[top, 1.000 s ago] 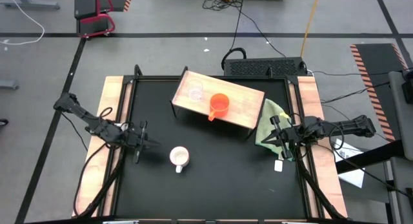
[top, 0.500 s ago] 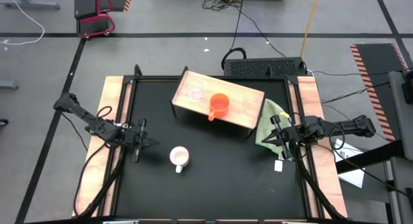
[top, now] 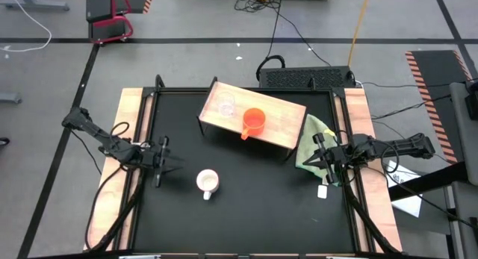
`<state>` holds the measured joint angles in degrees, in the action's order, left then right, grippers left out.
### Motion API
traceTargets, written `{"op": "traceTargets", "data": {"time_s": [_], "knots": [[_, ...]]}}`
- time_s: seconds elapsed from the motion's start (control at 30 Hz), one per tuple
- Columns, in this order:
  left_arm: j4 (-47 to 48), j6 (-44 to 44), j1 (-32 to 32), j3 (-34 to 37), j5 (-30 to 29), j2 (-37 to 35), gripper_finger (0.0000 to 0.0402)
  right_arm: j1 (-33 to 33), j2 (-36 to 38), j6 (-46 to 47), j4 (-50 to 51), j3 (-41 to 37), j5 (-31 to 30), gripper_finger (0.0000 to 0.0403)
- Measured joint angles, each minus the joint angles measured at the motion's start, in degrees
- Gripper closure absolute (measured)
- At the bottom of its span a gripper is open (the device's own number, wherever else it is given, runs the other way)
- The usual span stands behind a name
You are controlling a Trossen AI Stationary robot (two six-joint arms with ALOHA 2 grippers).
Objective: Stack small to large cups/mugs on shelf
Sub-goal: Put the gray patterned mug on the shelf
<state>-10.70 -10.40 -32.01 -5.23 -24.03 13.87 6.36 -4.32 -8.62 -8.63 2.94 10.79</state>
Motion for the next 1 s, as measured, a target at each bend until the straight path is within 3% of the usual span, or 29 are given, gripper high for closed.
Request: {"op": "traceTargets", "data": {"time_s": [0.17, 0.3, 0.77, 1.0], "knots": [[-2.32, 0.22, 0.25, -0.43, -0.47, 0.08, 0.0239, 0.02, 0.0, 0.0, 0.02, -0.04, 0.0, 0.0403], [-1.86, 0.4, 1.33, -2.58, -0.55, 2.65, 0.0221, 0.02, 0.0, 0.02, 0.03, -0.07, 0.0, 0.0403], [13.56, 12.56, 6.94, -17.5, 2.16, 23.69, 0.0245, 0.01, 0.02, 0.46, 0.42, -0.07, 0.0, 0.0403], [16.59, 14.82, 9.68, -23.17, 9.41, 30.24, 0.0247, 0.0, 0.02, 0.48, 0.79, -0.09, 0.0, 0.0403]]}}
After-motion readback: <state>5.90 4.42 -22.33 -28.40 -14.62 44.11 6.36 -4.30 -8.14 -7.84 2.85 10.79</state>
